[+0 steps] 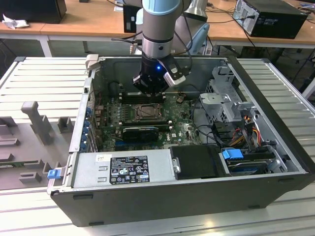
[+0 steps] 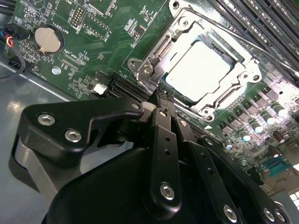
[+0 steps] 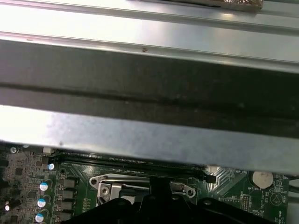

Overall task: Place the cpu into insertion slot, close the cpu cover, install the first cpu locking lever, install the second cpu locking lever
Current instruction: 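Install the second cpu locking lever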

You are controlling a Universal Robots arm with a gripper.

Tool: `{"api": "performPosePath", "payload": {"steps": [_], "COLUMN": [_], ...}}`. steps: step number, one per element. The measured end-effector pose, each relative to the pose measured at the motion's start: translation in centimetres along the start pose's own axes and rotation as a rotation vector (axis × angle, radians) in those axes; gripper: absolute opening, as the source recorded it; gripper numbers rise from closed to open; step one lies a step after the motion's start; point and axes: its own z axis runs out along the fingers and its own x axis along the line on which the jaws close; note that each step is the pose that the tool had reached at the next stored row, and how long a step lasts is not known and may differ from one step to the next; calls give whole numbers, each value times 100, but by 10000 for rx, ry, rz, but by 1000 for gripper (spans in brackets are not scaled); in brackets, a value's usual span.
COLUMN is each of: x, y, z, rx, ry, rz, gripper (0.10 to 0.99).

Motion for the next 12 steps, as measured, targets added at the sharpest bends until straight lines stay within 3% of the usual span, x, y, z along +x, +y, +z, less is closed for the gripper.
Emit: {"api": "performPosePath", "payload": {"steps": [6, 9, 12], "x": [-1, -1, 1], "y": [10, 21, 10], "z": [-150, -310, -317], "rx": [18, 67, 76], "ry": [0, 7, 7], "rz": [-1, 1, 2], "gripper": [106, 106, 106]}}
